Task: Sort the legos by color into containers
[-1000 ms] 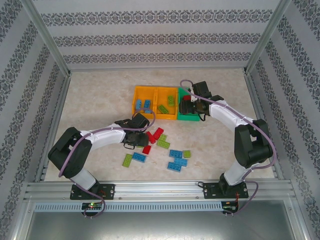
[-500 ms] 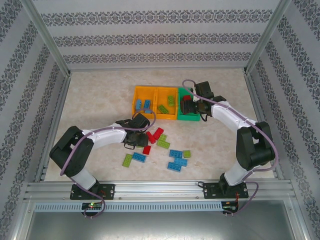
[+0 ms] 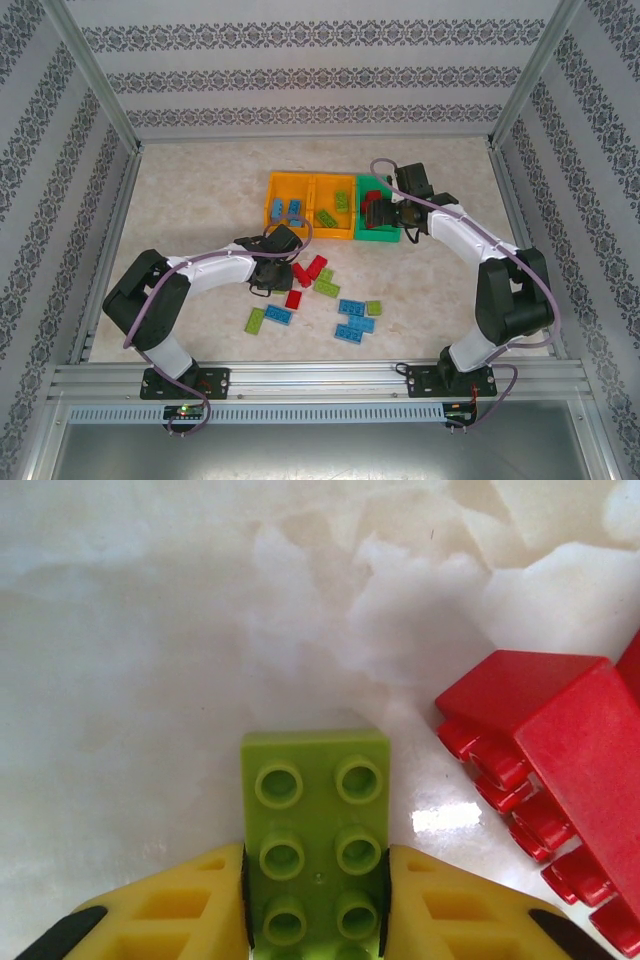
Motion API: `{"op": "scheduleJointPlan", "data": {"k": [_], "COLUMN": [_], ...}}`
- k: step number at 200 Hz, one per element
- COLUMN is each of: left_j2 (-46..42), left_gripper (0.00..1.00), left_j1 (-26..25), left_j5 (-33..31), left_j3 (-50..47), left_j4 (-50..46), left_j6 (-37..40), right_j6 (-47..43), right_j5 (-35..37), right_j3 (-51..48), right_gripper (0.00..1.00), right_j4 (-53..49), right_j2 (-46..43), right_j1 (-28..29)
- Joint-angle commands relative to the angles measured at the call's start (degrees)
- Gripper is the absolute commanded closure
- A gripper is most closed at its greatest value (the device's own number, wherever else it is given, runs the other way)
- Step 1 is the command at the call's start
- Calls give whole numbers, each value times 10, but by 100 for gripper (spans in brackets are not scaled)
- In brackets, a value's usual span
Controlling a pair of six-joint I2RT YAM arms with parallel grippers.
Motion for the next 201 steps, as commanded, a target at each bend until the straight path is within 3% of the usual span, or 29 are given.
{"op": "scheduleJointPlan", "data": {"k": [1, 30, 88, 142, 177, 201], "left_j2": [-12, -37, -44, 88, 195, 246], "left_gripper": [67, 61, 61, 62, 61, 61], "left_j1": [-5, -5, -5, -4, 6, 18], "left_j5": [-32, -38, -33, 6, 25, 28], "left_j3": [7, 42, 135, 319, 452, 504], "left_j4": [-30, -66, -68, -49, -72, -82], "left_j6": [-6, -4, 25, 81, 105, 106], "right_j6": [-3, -2, 1, 19, 0, 7], "right_j5": [8, 8, 13, 4, -44, -44], "right_j3": [-10, -19, -54, -96, -148, -166], "right_gripper": [22, 22, 21, 22, 22, 22], "right_j4": [-2, -1, 2, 10, 30, -9], "right_j2": [-22, -32, -54, -86, -124, -148], "right_j1": [-7, -10, -11, -11, -6, 1]}}
